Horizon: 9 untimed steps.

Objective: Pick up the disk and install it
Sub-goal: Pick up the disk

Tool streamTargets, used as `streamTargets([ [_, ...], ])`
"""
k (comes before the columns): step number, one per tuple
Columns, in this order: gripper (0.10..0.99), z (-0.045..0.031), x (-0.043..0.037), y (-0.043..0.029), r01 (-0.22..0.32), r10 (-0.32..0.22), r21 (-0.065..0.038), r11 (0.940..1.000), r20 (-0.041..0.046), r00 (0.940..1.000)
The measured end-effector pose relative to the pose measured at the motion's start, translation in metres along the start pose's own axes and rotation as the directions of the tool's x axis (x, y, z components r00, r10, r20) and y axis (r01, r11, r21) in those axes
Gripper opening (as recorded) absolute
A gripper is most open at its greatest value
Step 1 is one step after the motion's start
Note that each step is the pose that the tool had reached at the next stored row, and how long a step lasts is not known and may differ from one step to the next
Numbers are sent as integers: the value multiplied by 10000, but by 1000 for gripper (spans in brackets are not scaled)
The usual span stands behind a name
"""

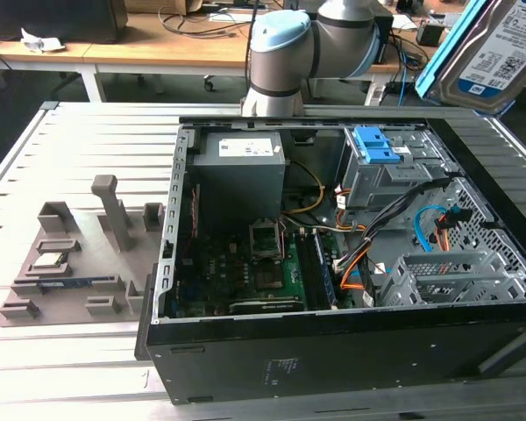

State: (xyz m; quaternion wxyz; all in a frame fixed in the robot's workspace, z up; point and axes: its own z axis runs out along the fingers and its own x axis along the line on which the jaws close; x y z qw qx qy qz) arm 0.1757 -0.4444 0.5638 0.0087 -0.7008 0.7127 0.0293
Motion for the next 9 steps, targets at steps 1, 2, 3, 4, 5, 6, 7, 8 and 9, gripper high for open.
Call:
streamTargets([
  [1,365,-3,130,-2,-1,1,1,10000,-28,10000],
  [2,365,-5,202,-3,-1,1,1,10000,-41,10000],
  [3,365,-5,241,-4,-2,2,1,10000,-48,10000],
  [4,365,-5,264,-4,-2,2,1,10000,-52,10000],
  [5,365,-5,284,-5,-2,2,1,10000,-55,10000],
  [6,365,-6,305,-5,-2,2,1,10000,-60,10000],
  [7,365,-6,326,-5,-2,2,1,10000,-63,10000],
  [8,365,-7,361,-6,-3,3,1,10000,-70,10000],
  [9,365,-7,393,-7,-2,2,2,10000,-75,10000],
])
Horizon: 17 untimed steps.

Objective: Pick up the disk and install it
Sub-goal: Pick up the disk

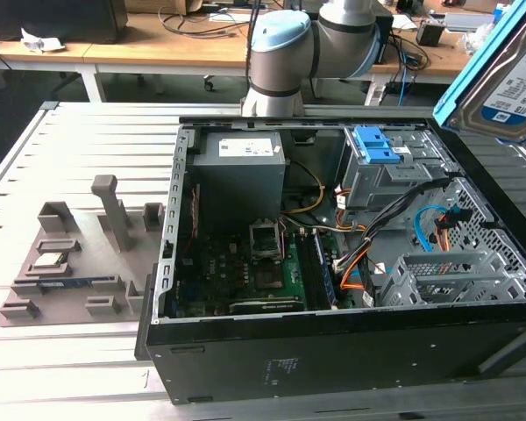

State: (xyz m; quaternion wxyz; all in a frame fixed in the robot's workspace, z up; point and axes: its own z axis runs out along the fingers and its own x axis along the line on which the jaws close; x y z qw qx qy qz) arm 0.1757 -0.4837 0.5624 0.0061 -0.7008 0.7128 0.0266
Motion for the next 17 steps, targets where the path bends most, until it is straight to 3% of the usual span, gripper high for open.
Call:
streamTargets([
  [6,365,-1,190,-3,-2,2,1,10000,-42,10000],
  [14,365,-1,350,-6,-3,3,2,10000,-83,10000],
  [17,365,4,445,-8,-3,3,1,10000,-88,10000],
])
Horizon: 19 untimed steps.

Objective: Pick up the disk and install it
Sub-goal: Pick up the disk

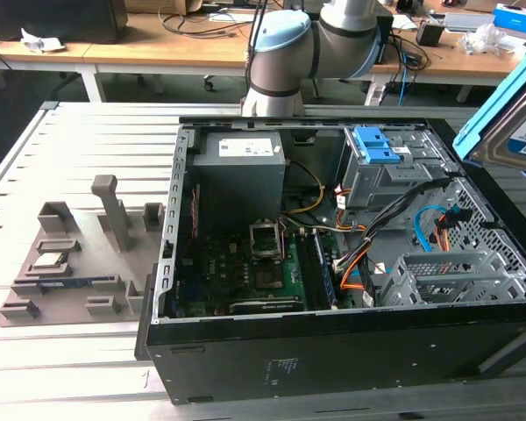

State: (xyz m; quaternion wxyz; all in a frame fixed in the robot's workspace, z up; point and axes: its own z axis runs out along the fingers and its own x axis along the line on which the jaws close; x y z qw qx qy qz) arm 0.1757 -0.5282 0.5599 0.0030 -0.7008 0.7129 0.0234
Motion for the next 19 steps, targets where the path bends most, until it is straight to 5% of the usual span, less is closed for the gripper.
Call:
streamTargets([
  [4,365,23,138,-3,0,0,0,10000,1,10000],
  [9,365,150,164,-16,-55,55,1,10000,1,10000],
  [15,365,270,167,-243,-62,62,-18,10000,-14,10000],
  [19,365,355,169,-283,-106,106,-19,9999,-14,9999],
])
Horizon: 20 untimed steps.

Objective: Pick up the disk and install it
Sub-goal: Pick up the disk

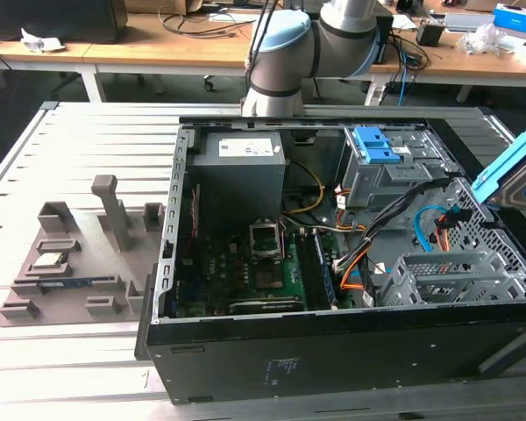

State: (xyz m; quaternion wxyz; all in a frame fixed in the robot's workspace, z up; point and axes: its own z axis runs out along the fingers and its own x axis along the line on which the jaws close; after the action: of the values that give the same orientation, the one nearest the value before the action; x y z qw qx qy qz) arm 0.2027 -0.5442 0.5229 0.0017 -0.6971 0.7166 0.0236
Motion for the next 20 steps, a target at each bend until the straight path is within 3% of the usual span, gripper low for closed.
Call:
streamTargets([
  [5,365,145,5,-53,-42,42,-4,10000,3,10000],
  [20,365,437,18,-105,-60,60,-14,10000,2,10000],
])
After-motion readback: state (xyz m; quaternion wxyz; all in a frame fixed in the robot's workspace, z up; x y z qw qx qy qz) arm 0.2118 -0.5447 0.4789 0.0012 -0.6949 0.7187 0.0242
